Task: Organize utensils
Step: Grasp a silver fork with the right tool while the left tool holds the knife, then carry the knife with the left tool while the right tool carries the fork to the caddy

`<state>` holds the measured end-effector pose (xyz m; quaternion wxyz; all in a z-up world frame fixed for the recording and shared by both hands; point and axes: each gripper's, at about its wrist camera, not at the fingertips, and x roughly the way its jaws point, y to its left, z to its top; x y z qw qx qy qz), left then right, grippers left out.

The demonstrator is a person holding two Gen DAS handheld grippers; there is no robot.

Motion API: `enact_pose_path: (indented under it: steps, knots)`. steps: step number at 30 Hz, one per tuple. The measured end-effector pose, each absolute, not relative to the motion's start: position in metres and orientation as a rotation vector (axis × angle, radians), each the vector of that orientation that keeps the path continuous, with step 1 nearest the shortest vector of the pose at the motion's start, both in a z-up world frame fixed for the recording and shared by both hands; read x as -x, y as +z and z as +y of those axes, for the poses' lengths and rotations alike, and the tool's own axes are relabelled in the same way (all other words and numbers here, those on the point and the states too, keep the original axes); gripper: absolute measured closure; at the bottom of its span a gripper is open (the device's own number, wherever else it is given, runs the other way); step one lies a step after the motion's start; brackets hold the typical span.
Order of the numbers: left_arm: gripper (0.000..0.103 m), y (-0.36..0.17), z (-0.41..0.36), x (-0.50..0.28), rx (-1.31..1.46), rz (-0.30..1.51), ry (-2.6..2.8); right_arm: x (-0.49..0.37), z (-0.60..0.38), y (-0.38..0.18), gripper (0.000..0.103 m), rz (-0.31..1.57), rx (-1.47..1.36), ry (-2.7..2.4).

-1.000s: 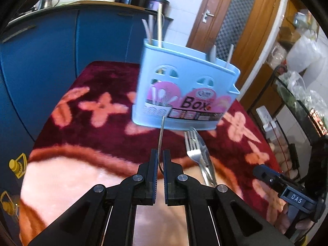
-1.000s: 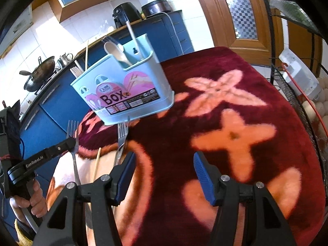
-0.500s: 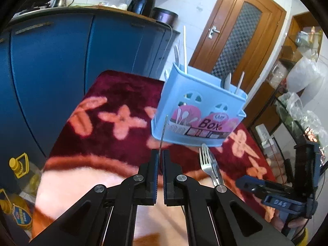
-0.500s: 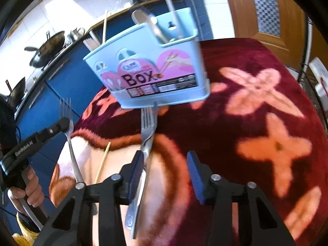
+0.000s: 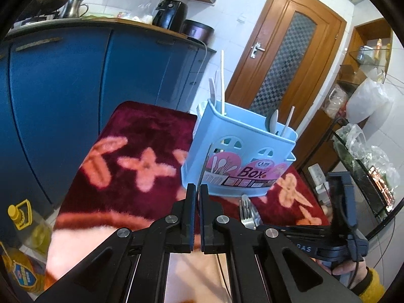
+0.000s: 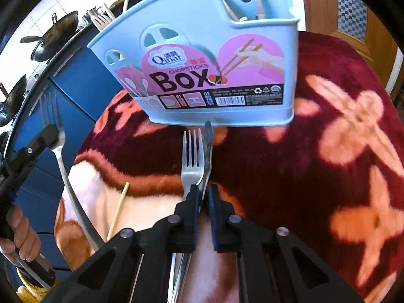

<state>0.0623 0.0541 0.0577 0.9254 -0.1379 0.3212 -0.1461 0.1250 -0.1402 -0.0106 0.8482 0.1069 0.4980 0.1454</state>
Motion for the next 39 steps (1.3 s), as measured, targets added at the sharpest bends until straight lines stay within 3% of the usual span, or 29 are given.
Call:
enact_pose_path:
  steps: [5,24,39]
  knots:
    - [0.101,0.063,0.049,-0.062,0.274,0.647,-0.304,-0.117,-0.142,-0.002,0.099,1.015,-0.189,0.281]
    - [0.101,0.103,0.034,-0.048,0.233,0.533,-0.317,-0.052,-0.189,0.085,0.100,0.544,-0.259,0.122]
    - [0.101,0.166,0.031,-0.065,0.153,0.375,-0.254,-0.059,-0.196,0.114,0.099,0.452,-0.289,0.124]
